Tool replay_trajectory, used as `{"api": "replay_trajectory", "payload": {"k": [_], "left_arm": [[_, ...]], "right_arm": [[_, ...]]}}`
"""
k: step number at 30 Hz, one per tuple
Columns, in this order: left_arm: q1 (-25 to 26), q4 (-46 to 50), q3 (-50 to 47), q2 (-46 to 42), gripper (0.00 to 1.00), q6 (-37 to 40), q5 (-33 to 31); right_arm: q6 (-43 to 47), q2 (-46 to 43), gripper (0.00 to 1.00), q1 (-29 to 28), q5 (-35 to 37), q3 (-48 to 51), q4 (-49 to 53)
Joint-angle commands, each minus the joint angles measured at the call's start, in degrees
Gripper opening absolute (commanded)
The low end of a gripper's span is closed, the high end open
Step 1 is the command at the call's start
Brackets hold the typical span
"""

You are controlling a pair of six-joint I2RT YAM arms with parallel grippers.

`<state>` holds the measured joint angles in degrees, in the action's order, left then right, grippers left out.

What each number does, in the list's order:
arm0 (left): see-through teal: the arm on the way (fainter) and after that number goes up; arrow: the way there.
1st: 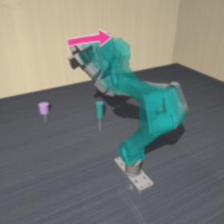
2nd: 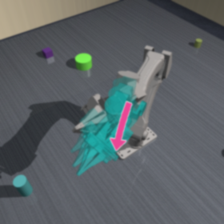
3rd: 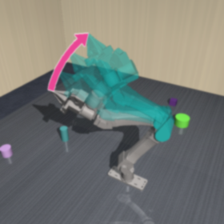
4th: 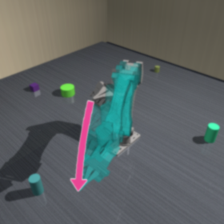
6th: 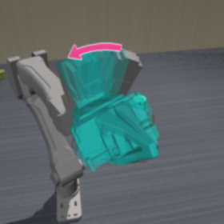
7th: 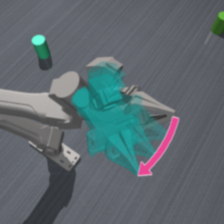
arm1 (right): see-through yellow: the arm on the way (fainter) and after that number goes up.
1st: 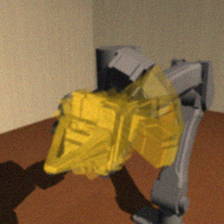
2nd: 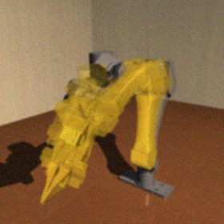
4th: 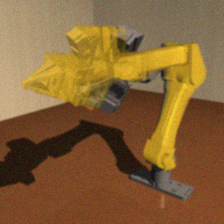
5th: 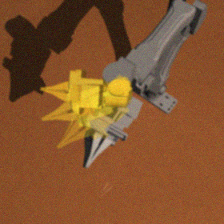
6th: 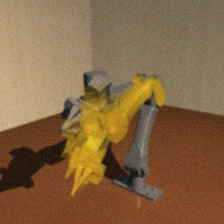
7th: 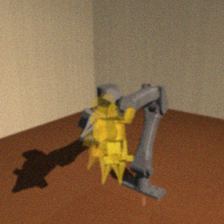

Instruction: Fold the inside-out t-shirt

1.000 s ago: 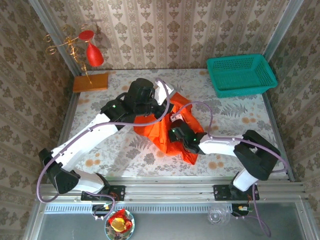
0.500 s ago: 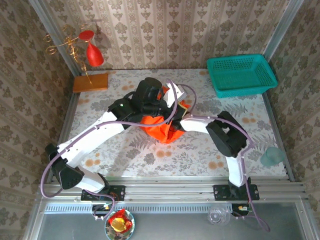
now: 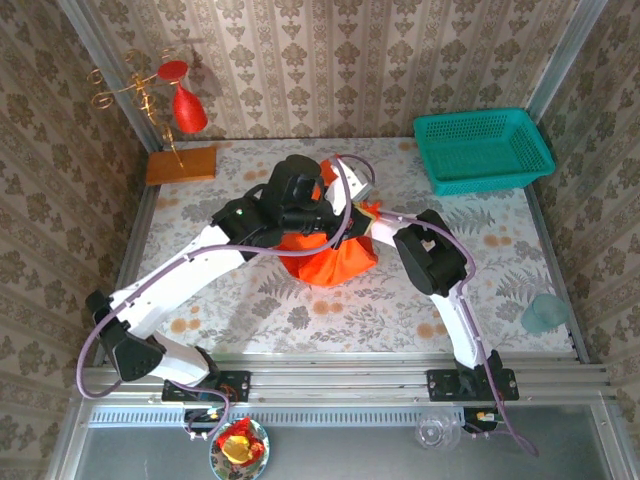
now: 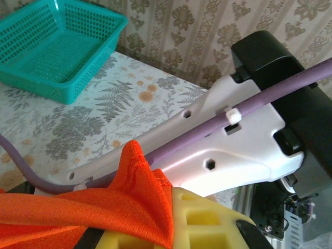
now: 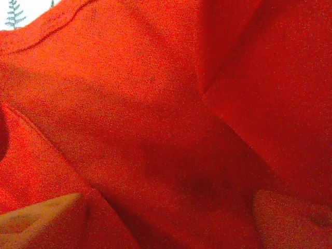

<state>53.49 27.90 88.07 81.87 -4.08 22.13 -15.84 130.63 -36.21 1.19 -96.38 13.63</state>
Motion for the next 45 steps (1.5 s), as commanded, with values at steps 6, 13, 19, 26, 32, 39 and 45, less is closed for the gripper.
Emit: {"api": "replay_trajectory", "payload": {"k": [6,13,19,26,32,39,45], "left_arm": [[-6.55,0.86,-2.43,-6.82,0.0,-1.99,-5.63],[-16.62,-2.75,-10.25,-11.19,0.0,-5.03,-6.32],[-23.7,-6.25,-14.42,-9.2,0.0,-6.56,-2.54],[-29.41,-11.25,-16.54,-1.54,0.0,-9.02,3.4],[-31.21,-12.21,-17.07,4.8,0.0,-9.4,3.93],[-32.64,-14.38,-19.71,10.3,0.0,-10.62,5.36],[-35.65,-18.02,-24.8,12.63,0.0,-13.53,7.26]], "right_arm": [[1.15,-1.1,0.41,0.08,-0.39,4.66,13.66],[1.35,-14.03,0.0,0.01,-1.66,19.84,6.89],[2.92,-29.72,0.0,-2.19,-5.47,31.19,2.91],[6.52,-46.11,0.0,-5.77,-12.34,37.1,2.67],[6.3,-57.38,0.0,-6.76,-12.31,36.94,2.76],[5.04,-65.94,0.0,-6.87,-12.14,36.14,-1.83],[4.05,-72.7,0.0,-6.96,-7.72,37.35,-8.08]]}}
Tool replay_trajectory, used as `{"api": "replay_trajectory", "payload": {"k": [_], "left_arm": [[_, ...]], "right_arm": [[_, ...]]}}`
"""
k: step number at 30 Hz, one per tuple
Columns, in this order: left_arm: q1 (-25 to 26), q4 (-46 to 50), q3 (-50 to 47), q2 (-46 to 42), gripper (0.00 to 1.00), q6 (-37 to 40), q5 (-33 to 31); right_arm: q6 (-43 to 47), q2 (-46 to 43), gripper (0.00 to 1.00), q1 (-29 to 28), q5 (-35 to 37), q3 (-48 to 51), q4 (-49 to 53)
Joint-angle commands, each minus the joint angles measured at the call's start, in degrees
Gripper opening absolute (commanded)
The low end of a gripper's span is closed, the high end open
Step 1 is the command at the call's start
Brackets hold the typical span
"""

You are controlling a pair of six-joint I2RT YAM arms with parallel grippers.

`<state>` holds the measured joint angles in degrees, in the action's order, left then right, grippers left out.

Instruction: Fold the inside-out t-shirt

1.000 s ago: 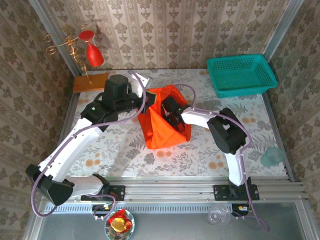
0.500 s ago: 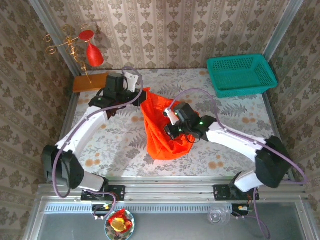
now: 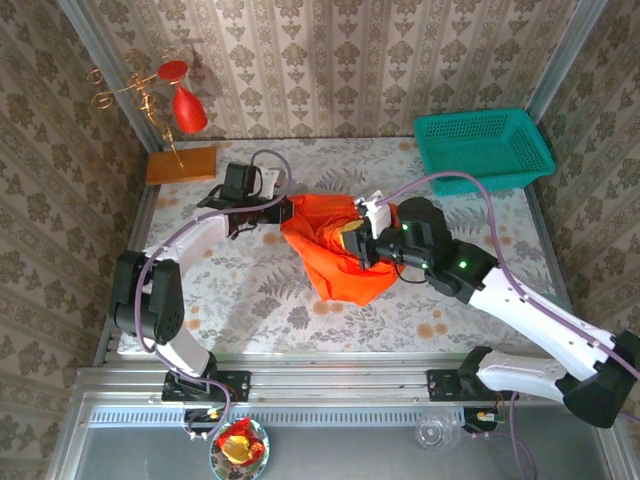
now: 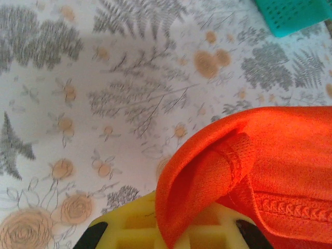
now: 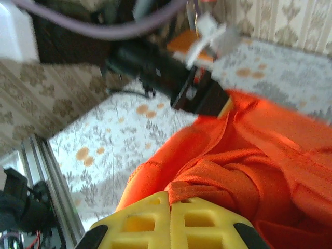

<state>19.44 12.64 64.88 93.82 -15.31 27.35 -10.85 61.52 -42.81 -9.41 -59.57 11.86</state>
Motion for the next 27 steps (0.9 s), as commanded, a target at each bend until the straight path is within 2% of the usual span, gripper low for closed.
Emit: {"api": "replay_trajectory", "payload": {"k": [1,6,14,22,25,27], "left_arm": [[-2.33,-3.18,-2.52,0.75,0.0,-2.64,2.2],[-6.86,-7.28,-8.27,-0.73,0.0,-5.58,3.42],[-19.42,-14.29,-16.99,-7.22,0.0,-12.43,4.44],[-27.61,-11.8,-16.05,-10.97,0.0,-12.95,4.91],[-29.25,-10.48,-15.15,-11.59,0.0,-12.84,4.38],[-29.64,-9.68,-14.44,-11.95,0.0,-12.28,4.13]], "right_arm": [[-1.09,-4.64,0.0,-0.35,3.95,0.7,-7.11],[-1.24,-9.48,0.0,-0.35,12.76,1.16,-7.75],[-1.17,-18.24,0.0,-0.35,33.05,3.45,-2.6],[-8.41,-22.61,0.0,-0.26,51.53,6.49,10.28],[-12.57,-23.63,0.0,-0.26,55.31,8.64,14.12],[-15.27,-23.51,0.0,-0.04,55.42,10.31,16.44]]}}
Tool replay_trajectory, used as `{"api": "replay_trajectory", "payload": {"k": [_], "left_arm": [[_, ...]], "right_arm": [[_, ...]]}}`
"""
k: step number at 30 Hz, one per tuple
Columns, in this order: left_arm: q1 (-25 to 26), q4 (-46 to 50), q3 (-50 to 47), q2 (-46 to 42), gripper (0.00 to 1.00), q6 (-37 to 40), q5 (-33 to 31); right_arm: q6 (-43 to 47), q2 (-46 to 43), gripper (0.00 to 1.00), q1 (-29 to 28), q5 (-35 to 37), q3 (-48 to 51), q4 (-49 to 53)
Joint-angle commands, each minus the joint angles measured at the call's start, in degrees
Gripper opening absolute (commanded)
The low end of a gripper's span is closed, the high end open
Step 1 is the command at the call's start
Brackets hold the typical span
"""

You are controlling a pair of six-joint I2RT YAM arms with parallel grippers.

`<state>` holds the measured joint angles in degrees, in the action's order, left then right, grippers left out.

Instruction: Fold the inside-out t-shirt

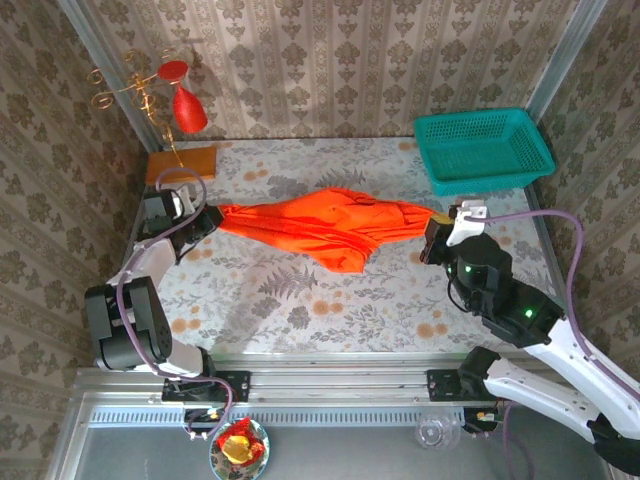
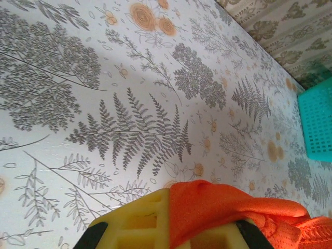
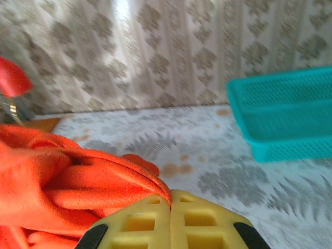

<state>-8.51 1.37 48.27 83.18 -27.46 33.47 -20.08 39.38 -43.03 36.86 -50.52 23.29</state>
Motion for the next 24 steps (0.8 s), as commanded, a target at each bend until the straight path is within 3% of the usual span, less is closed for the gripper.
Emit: {"api": "replay_trajectory", "payload": {"k": [1,3,6,9,12,16,19,24], "left_arm": [[-1.68,2.23,2.68,-1.27,0.0,0.33,-1.97],[-1.27,2.92,3.72,-0.81,0.0,0.85,-1.07],[1.5,4.18,7.27,2.25,0.0,2.45,2.75],[6.53,8.99,13.81,7.11,0.0,6.02,4.7],[11.86,15.78,22.14,12.02,0.09,10.38,3.65],[17.48,24.85,32.01,16.13,0.3,15.4,-1.86],[20.55,26.73,32.91,13.92,0.45,16.18,-8.9],[24.39,29.27,28.53,7.45,0.53,14.99,-15.36]], "right_arm": [[-7.65,-1.02,0.0,0.37,8.84,2.2,6.14],[-10.31,0.48,0.0,1.52,5.72,4.21,7.2],[-13.9,5.3,0.0,4.13,-5.76,7.87,6.95],[-15.5,13.15,0.23,5.58,-19.17,8.82,3.98],[-15.74,21.17,0.45,5.67,-25.95,6.47,4.55],[-14.46,28.26,0.55,5.68,-30.68,3.05,4.47],[-12.04,32.87,0.63,5.76,-36.12,0.02,4.08],[-6.36,43.92,0.73,6.02,-38.0,-7.47,9.96]]}}
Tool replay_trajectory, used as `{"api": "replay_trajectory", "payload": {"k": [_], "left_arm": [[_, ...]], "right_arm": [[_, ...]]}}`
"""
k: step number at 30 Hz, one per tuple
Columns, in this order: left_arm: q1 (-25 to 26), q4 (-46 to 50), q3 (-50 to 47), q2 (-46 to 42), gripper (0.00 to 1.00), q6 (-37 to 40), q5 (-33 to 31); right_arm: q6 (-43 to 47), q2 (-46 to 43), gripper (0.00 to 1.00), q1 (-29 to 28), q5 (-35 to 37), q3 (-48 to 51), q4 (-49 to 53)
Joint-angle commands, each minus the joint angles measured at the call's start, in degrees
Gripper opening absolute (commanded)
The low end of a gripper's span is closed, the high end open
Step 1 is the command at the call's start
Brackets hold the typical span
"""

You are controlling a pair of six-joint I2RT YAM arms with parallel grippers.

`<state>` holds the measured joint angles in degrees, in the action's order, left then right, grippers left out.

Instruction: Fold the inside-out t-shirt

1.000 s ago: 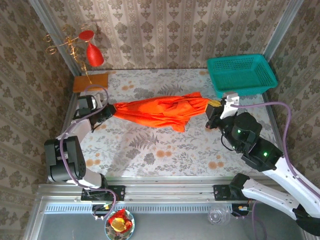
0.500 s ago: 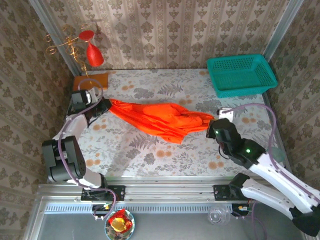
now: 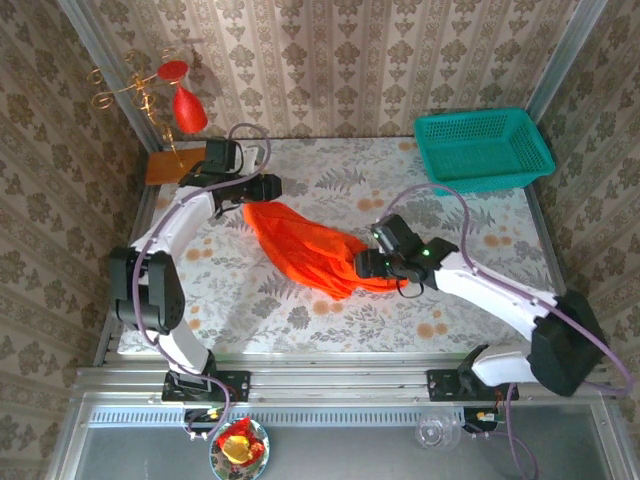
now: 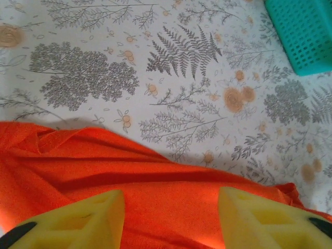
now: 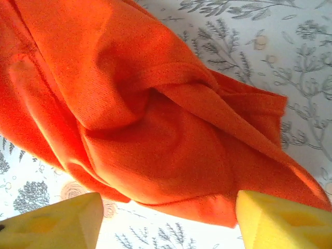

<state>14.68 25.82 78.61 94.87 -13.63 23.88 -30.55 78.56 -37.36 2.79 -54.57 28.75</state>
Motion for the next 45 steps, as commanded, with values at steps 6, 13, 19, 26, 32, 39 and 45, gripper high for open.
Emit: {"api": "replay_trajectory", "payload": {"k": [6,13,19,26,32,39,45], "left_arm": [[7.87,4.57,-14.15,-11.11,0.56,-1.64,-9.07],[12.75,1.07,-26.84,-12.69,0.62,-7.09,-12.4],[12.38,-5.55,-32.35,-7.33,0.59,-8.65,-15.58],[8.99,-9.72,-30.74,-6.23,0.19,-7.46,-16.78],[1.65,-8.41,-25.12,-7.85,0.0,-3.57,-12.09],[-5.83,-2.67,-17.36,-8.0,0.0,1.33,-8.81],[-3.19,3.62,-15.28,-7.35,0.31,2.99,-11.44]], "right_arm": [[7.01,15.66,0.73,0.44,-5.41,-10.68,6.92],[5.46,17.4,0.2,0.46,-8.21,-13.88,5.44],[3.19,13.03,0.0,0.3,-11.46,-13.85,3.42],[1.28,3.49,0.0,-0.46,-12.19,-14.75,6.19],[-1.21,-5.1,0.0,-0.77,-14.04,-15.57,6.57],[-2.98,-8.16,0.0,0.72,-7.62,-10.86,6.43],[-6.37,0.51,0.37,3.68,-2.59,-7.91,12.69]]}}
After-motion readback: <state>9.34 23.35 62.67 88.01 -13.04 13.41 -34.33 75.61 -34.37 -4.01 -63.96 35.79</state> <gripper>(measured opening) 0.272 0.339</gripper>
